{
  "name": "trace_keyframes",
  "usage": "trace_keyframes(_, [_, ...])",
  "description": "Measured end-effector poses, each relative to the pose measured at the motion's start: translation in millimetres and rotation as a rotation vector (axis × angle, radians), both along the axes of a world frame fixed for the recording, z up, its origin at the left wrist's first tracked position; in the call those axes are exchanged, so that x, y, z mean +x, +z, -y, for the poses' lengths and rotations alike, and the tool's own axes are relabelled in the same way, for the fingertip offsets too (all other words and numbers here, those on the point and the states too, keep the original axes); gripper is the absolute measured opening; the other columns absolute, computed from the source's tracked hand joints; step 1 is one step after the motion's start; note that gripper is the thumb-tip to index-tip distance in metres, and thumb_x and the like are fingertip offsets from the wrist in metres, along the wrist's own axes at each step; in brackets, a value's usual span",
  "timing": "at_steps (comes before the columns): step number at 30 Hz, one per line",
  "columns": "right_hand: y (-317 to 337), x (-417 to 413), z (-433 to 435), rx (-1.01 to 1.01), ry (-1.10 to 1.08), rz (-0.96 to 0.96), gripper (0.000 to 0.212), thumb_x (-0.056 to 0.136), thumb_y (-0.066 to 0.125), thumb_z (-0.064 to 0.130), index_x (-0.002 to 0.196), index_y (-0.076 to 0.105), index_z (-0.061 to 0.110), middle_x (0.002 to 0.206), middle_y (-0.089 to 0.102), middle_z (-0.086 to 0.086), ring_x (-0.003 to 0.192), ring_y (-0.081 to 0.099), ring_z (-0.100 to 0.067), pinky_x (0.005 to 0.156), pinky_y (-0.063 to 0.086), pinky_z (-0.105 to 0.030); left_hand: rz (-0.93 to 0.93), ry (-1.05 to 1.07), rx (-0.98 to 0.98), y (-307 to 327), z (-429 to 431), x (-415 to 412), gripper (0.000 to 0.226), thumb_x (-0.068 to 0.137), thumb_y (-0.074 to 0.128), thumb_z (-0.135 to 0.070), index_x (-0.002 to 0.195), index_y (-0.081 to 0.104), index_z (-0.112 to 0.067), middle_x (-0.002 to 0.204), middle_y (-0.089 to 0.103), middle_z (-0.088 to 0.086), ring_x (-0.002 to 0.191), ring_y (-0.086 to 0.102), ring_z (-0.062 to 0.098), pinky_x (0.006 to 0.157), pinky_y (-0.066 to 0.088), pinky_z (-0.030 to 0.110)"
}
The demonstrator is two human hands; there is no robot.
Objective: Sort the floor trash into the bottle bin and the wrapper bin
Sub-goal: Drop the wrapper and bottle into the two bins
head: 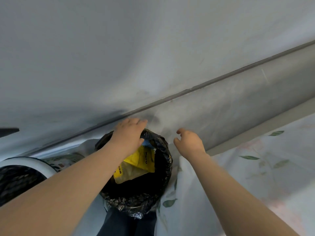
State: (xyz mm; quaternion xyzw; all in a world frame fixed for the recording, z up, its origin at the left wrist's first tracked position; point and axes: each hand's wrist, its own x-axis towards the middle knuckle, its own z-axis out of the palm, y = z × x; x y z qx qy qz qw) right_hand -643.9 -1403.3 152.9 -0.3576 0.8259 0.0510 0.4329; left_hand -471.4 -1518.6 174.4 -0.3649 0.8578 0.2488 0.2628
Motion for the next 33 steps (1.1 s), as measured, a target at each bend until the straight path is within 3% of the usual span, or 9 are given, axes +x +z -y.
trace_keyframes(3, [-18.8, 1.3, -0.5, 0.013, -0.004, 0.023, 0.042, 0.096, 0.045, 0.024, 0.136, 0.047, 0.012, 0.132, 0.056, -0.011, 0.116, 0.054, -0.029, 0.086, 0.046, -0.034, 0.057, -0.072, -0.003, -23.6, 1.6, -2.2, 0.060, 0.091, 0.056, -0.037, 0.145, 0.030, -0.026, 0.135, 0.049, 0.002, 0.125, 0.044, 0.027, 0.103, 0.038, 0.040])
trace_keyframes(8, [-39.0, 3.2, 3.0, 0.012, -0.013, 0.071, 0.043, 0.096, 0.047, 0.024, 0.138, 0.046, 0.013, 0.133, 0.055, -0.011, 0.116, 0.055, -0.029, 0.089, 0.048, -0.035, 0.057, -0.130, -0.025, -44.3, 10.3, 1.1, 0.023, 0.095, 0.048, -0.017, 0.116, 0.057, -0.015, 0.109, 0.056, 0.011, 0.100, 0.056, 0.030, 0.078, 0.046, 0.037])
trace_keyframes(15, [-44.1, 11.2, 20.0, -0.072, 0.019, 0.175, 0.042, 0.096, 0.048, 0.024, 0.137, 0.047, 0.015, 0.133, 0.054, -0.009, 0.113, 0.056, -0.028, 0.087, 0.048, -0.034, 0.031, -0.103, 0.041, -46.1, 7.8, 23.1, 0.023, 0.095, 0.046, -0.017, 0.109, 0.065, -0.018, 0.101, 0.056, 0.007, 0.092, 0.056, 0.026, 0.067, 0.037, 0.029])
trace_keyframes(19, [-50.5, 14.0, 29.2, -0.060, 0.083, 0.216, 0.043, 0.095, 0.053, 0.025, 0.138, 0.048, 0.019, 0.136, 0.053, -0.008, 0.119, 0.053, -0.027, 0.093, 0.046, -0.035, 0.033, -0.117, 0.027, -41.6, 0.9, 41.0, 0.023, 0.095, 0.047, -0.015, 0.109, 0.064, -0.020, 0.104, 0.055, 0.003, 0.094, 0.056, 0.023, 0.072, 0.040, 0.030])
trace_keyframes(26, [-79.3, 44.1, 24.3, 0.009, 0.125, 0.289, 0.043, 0.092, 0.061, 0.031, 0.133, 0.053, 0.022, 0.135, 0.054, -0.006, 0.119, 0.054, -0.026, 0.098, 0.047, -0.037, 0.042, -0.234, -0.021, -44.2, -8.4, 59.1, 0.022, 0.090, 0.052, -0.009, 0.104, 0.066, -0.017, 0.100, 0.058, 0.005, 0.092, 0.057, 0.027, 0.047, 0.014, 0.025])
trace_keyframes(33, [-110.6, 65.1, -0.3, 0.076, 0.088, 0.328, 0.040, 0.088, 0.067, 0.036, 0.125, 0.061, 0.022, 0.127, 0.062, -0.005, 0.116, 0.057, -0.023, 0.098, 0.047, -0.036, -0.079, -0.203, -0.013, -55.3, -10.3, 68.7, 0.030, 0.083, 0.054, -0.001, 0.105, 0.067, -0.017, 0.097, 0.058, 0.005, 0.088, 0.056, 0.027, 0.062, 0.032, 0.032])
